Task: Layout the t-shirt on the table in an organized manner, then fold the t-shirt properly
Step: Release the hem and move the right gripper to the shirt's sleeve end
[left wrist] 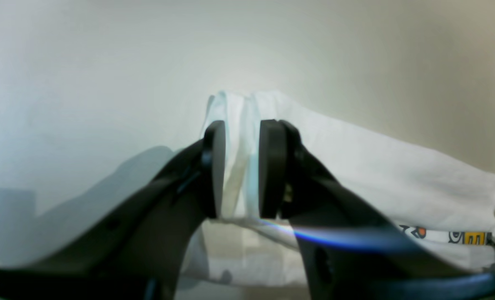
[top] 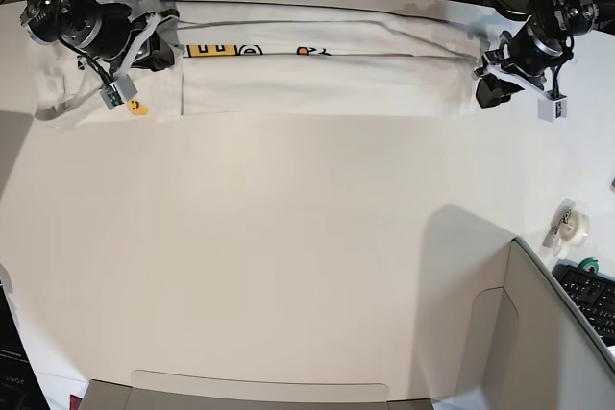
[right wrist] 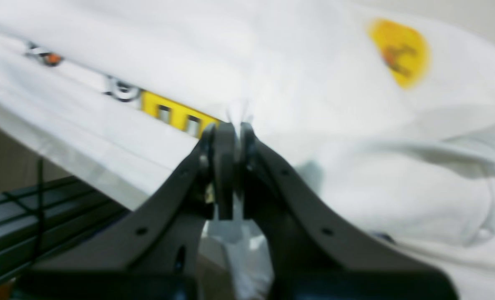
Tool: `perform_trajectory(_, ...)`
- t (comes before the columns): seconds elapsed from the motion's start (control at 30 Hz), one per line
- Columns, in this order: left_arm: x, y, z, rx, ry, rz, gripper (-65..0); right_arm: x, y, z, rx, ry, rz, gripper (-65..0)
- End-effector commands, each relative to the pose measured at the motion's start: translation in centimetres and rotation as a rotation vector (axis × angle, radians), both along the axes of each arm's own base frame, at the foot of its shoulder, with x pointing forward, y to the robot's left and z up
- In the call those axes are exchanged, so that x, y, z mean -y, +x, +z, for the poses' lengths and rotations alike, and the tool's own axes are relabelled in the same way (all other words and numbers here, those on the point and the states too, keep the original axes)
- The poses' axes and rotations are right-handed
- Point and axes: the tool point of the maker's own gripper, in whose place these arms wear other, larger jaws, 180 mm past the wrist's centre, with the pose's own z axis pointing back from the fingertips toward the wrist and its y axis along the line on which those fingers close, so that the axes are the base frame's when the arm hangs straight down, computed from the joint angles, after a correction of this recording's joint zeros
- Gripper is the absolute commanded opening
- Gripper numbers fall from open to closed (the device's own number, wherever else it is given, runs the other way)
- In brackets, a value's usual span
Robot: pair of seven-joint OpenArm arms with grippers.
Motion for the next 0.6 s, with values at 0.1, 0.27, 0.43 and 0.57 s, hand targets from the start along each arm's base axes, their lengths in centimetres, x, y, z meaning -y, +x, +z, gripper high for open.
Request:
perform_trajectory(0.1,-0.3,0.6,1.0,0.040,0.012,-0.002,-51.0,-1.5,-1.0,-0.1,-0.013,0.024,0.055,-65.0)
perform_trajectory(0.27,-0.3,0.4,0.9,0.034,0.012,-0.002,-51.0,-0.7,-1.2,-0.1,-0.020,-0.002,0.064,-65.0)
perform_trajectory(0.43,-0.3,0.4,0.9,0.034,0.012,-0.002,-51.0,-0.5,-1.2,-0.1,-0.020,-0.008,0.062,-65.0)
perform_trajectory(0.57,-0.3,0.5,0.9,0.036,0.012,-0.002,-50.9,-0.3,-1.0,0.0,-0.017,-0.013,0.059,-65.0)
